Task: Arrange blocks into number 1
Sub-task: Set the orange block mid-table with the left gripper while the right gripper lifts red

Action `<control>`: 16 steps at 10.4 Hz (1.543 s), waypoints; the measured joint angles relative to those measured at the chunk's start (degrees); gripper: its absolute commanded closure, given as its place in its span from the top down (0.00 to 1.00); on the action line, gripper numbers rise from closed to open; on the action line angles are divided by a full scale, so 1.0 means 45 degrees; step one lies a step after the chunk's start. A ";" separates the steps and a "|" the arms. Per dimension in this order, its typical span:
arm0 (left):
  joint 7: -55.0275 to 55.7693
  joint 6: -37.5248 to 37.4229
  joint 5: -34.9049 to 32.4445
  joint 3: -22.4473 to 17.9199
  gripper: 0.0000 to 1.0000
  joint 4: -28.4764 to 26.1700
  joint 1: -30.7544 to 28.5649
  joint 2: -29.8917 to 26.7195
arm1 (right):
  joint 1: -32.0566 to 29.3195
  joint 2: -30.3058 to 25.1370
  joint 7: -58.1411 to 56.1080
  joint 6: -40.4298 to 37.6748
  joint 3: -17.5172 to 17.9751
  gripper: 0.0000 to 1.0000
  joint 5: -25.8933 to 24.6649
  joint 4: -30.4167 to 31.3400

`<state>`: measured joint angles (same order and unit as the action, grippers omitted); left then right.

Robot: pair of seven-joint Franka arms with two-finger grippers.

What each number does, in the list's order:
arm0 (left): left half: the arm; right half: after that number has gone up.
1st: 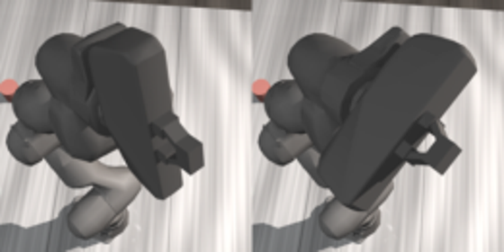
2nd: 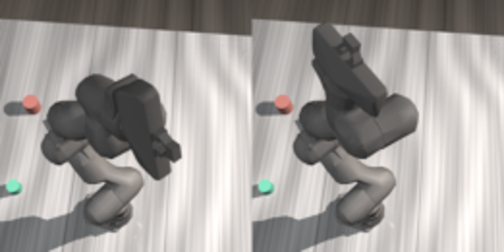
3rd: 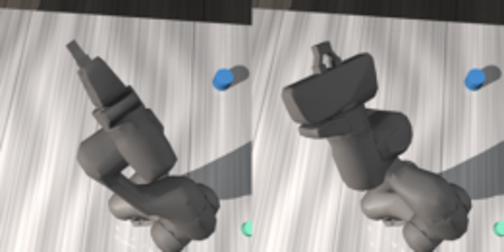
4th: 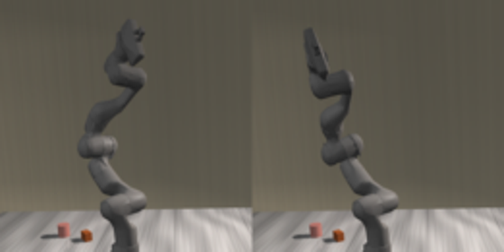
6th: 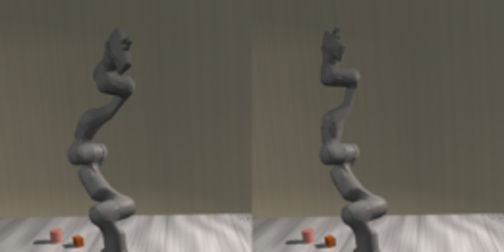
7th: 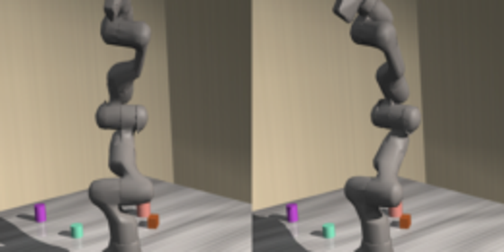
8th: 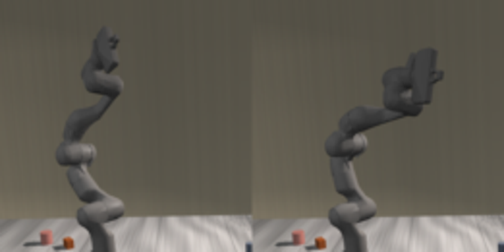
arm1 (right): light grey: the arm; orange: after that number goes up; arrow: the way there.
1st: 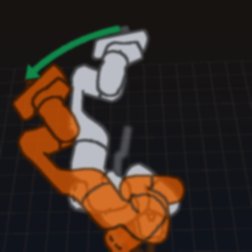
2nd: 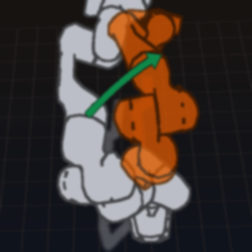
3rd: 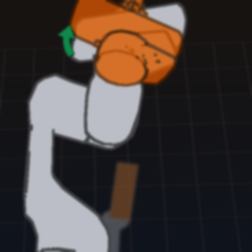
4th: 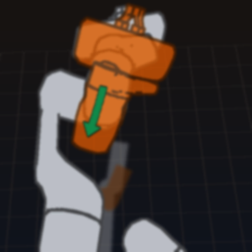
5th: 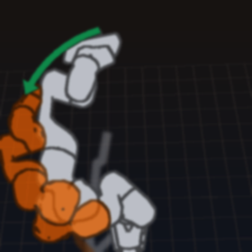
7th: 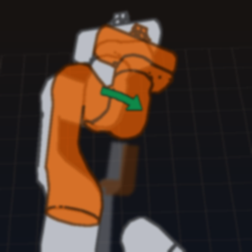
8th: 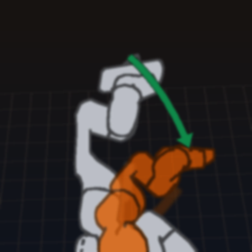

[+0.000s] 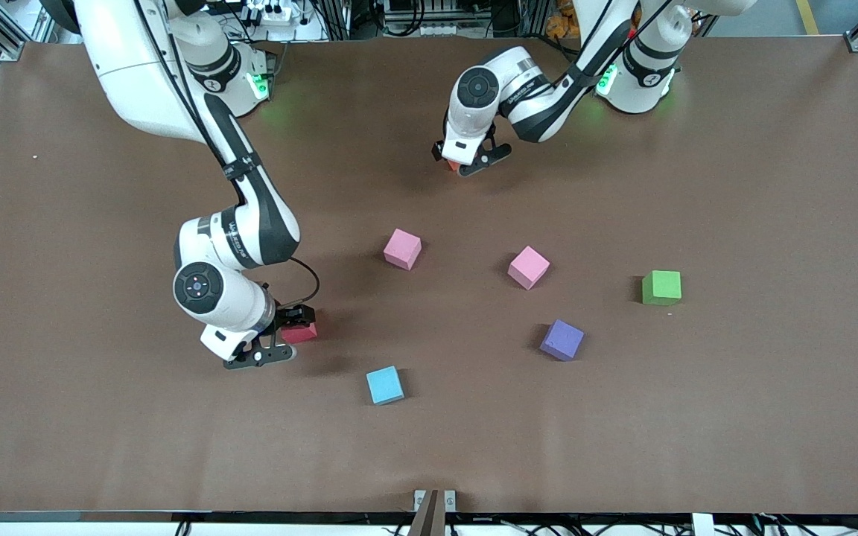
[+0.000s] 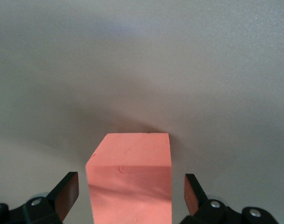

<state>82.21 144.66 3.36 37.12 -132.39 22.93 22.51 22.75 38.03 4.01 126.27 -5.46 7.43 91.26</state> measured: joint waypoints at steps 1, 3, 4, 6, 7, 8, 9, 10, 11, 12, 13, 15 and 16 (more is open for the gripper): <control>-0.0027 0.0121 -0.0238 0.0024 0.15 0.0001 0.0022 0.0045 | 0.0106 0.0058 0.0003 0.0012 -0.0091 1.00 0.0000 0.0000; -0.0322 0.0191 -0.0788 0.0139 0.00 0.0017 0.0160 0.0045 | 0.0245 0.0250 0.0005 0.0204 -0.0168 1.00 0.0000 0.0021; -0.0699 0.0209 -0.0972 0.0220 0.00 0.0034 0.0218 0.0046 | 0.0279 0.0384 0.0005 0.0452 -0.0174 1.00 0.0000 0.0076; -0.1195 0.0226 -0.1378 0.0573 0.00 0.0096 0.0390 0.0041 | 0.0292 0.0543 0.0006 0.0780 -0.0181 0.91 0.0000 0.0213; -0.1226 0.0248 -0.1546 0.0713 0.00 0.0108 0.0609 0.0043 | 0.0297 0.0579 0.0008 0.0835 -0.0203 0.78 0.0000 0.0246; -0.1275 0.0281 -0.1586 0.0852 0.00 0.0115 0.0847 0.0044 | 0.0303 0.0588 0.0010 0.1001 -0.0251 0.61 0.0000 0.0358; -0.1324 0.0295 -0.1588 0.0946 0.00 0.0129 0.1071 0.0044 | 0.0316 0.0597 0.0010 0.1303 -0.0304 0.48 0.0000 0.0552; -0.1398 0.0302 -0.1600 0.1000 0.00 0.0142 0.1249 0.0044 | 0.0340 0.0602 0.0012 0.1550 -0.0364 0.46 0.0000 0.0768; -0.1620 0.0303 -0.1617 0.1024 0.00 0.0158 0.1377 0.0045 | 0.0388 0.0598 0.0040 0.1675 -0.0453 0.43 0.0005 0.0869; -0.1942 0.0304 -0.1682 0.1029 0.00 0.0178 0.1445 0.0049 | 0.0435 0.0586 0.0148 0.1686 -0.0532 0.40 0.0007 0.0867; -0.2130 0.0305 -0.1912 0.1028 0.00 0.0227 0.1466 0.0069 | 0.0475 0.0586 0.0329 0.1688 -0.0584 0.40 0.0008 0.0868; -0.2191 0.0305 -0.2522 0.1001 0.00 0.0349 0.1467 0.0190 | 0.0557 0.0574 0.0764 0.1693 -0.0619 0.40 0.0008 0.0866; -0.2221 0.0305 -0.2573 0.0945 0.00 0.0434 0.1465 0.0284 | 0.0573 0.0476 0.0961 0.1701 -0.0638 0.41 0.0008 0.0883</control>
<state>72.21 146.03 -8.22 41.37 -130.43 29.53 23.79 25.33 40.18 8.34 133.92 -8.33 7.47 95.24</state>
